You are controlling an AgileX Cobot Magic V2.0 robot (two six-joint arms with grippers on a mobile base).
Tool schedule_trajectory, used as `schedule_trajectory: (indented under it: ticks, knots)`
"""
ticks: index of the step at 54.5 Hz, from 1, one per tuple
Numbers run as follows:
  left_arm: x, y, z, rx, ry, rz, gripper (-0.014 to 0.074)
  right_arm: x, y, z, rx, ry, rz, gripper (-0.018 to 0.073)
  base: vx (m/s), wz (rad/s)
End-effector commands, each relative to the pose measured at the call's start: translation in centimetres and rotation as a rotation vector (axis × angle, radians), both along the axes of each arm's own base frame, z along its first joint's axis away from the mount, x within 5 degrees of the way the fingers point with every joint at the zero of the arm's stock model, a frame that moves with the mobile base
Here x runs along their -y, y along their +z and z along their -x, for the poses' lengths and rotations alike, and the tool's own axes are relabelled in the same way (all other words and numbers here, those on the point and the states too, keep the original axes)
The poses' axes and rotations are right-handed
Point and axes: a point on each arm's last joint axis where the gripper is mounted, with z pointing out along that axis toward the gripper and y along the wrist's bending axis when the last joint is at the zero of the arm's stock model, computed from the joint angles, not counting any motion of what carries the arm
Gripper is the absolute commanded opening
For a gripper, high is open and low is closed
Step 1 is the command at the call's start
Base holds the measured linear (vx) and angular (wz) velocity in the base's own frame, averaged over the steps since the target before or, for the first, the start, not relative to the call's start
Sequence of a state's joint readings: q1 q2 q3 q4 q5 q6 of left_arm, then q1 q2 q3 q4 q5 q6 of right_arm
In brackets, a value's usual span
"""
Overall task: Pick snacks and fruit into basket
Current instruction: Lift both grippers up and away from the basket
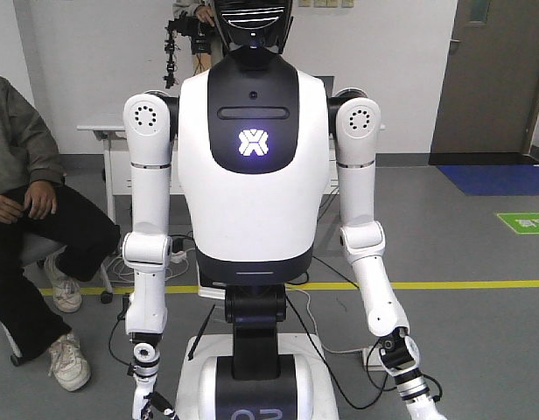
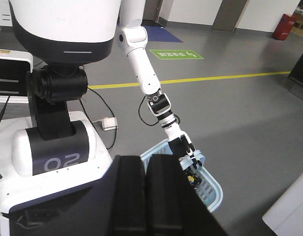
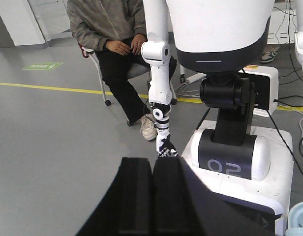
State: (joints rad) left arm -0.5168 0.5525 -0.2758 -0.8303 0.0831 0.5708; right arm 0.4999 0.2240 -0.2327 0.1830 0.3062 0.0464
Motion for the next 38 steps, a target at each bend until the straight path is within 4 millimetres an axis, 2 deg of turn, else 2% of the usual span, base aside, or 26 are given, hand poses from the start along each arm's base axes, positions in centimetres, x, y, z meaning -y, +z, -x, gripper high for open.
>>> schedule_trajectory:
  ticks: [1, 38]
  knots:
    - [-0.24, 1.25, -0.36, 0.053, 0.046, 0.041, 0.0002, 0.09, 1.66, -0.18, 0.091, -0.018, -0.039, -0.0008, -0.01, -0.03]
    - [-0.25, 1.26, -0.36, 0.053, 0.046, 0.041, 0.0002, 0.09, 1.66, -0.18, 0.091, -0.018, -0.039, -0.0008, -0.04, -0.06]
